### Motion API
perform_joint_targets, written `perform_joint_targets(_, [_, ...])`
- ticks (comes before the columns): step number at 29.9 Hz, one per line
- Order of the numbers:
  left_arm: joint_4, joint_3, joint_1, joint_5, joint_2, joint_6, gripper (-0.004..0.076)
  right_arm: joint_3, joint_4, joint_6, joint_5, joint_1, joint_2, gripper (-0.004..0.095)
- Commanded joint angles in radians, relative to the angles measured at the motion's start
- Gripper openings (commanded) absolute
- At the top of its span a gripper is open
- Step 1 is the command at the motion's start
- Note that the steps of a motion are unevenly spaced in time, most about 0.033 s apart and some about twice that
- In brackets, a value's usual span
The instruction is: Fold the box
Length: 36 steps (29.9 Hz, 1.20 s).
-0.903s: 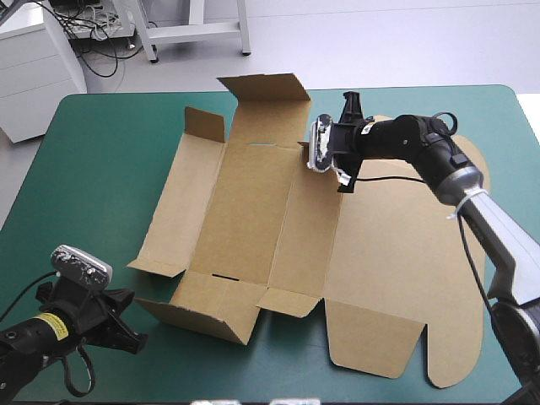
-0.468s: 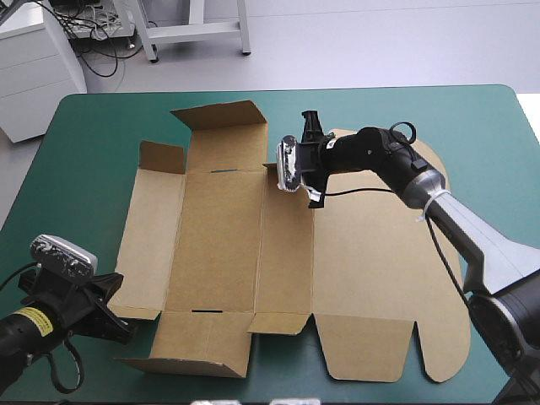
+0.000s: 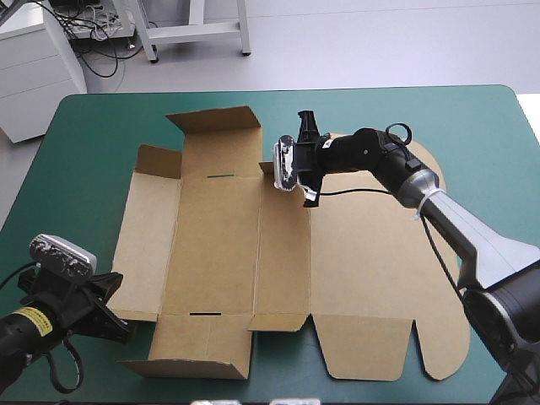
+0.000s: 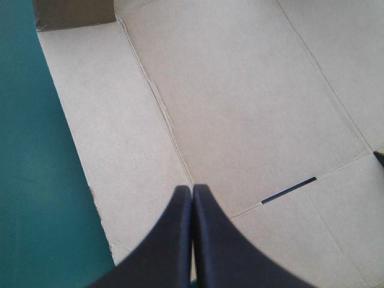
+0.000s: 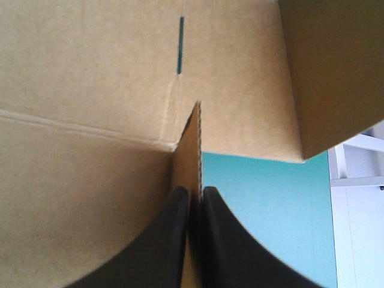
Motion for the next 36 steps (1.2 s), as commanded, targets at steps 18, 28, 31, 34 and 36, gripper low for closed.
perform_joint_targets(18, [0.012,-0.032,0.0,-0.097,0.003,-0.011,-0.0032,-0.033,-0.078,0.313,-0.061,-0.004,-0.184,0.0662])
perform_joint_targets(28, [0.012,-0.032,0.0,-0.114,0.003,-0.011,-0.0032,-0.033,-0.579,1.065,0.002,-0.004,-0.387,0.0033])
perform_joint_targets(31, [0.014,-0.032,0.0,-0.114,0.003,-0.007,-0.0032,-0.033,-0.725,1.31,0.102,-0.004,-0.423,-0.0018])
perform_joint_targets(34, [0.015,-0.032,0.0,-0.114,0.003,-0.007,-0.0032,-0.033,-0.844,1.488,0.238,-0.004,-0.445,-0.0018])
perform_joint_targets(36, [0.015,-0.032,0.0,-0.114,0.003,-0.007,-0.0032,-0.033,-0.928,1.59,0.345,-0.004,-0.454,-0.0018])
